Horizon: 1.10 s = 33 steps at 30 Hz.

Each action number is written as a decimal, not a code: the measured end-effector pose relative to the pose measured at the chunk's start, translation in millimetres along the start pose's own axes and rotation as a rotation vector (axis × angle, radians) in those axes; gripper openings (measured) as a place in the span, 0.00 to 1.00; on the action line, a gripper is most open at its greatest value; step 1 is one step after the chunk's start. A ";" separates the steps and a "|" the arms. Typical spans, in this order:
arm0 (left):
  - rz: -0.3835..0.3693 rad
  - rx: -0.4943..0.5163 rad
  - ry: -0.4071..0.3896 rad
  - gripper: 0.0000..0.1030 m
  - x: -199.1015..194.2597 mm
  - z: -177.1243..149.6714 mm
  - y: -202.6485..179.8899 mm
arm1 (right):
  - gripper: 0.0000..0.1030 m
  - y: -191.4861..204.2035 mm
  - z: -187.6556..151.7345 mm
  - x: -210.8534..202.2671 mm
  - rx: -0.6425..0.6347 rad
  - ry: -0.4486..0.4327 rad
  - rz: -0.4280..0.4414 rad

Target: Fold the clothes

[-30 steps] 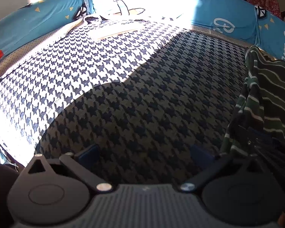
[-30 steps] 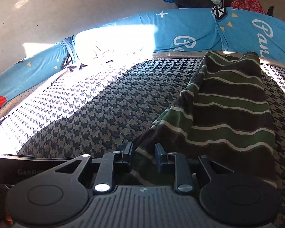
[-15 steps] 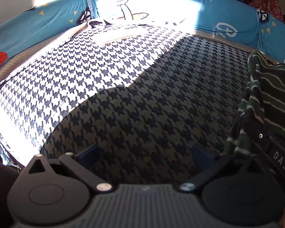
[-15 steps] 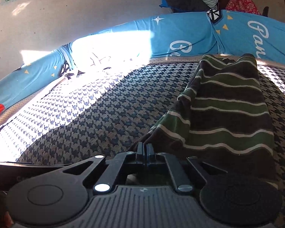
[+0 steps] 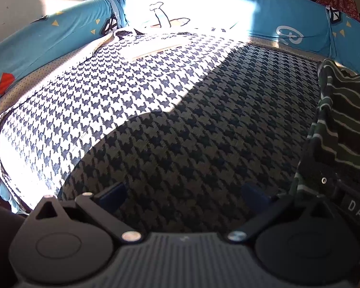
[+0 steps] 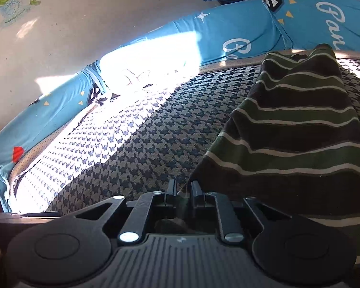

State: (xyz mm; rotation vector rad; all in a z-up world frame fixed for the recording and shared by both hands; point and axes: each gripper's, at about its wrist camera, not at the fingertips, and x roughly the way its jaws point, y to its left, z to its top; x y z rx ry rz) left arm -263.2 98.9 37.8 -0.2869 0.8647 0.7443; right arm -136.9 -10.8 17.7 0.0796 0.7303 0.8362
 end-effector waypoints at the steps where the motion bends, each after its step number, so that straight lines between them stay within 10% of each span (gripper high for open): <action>1: 0.000 0.001 -0.004 1.00 -1.0 0.0 -0.5 | 0.17 -0.1 0.6 -2.3 -0.002 0.006 0.005; 33: -0.108 0.160 -0.048 1.00 -9.6 -16.5 -31.5 | 0.32 -29.9 -40.9 -96.9 -0.062 0.067 -0.139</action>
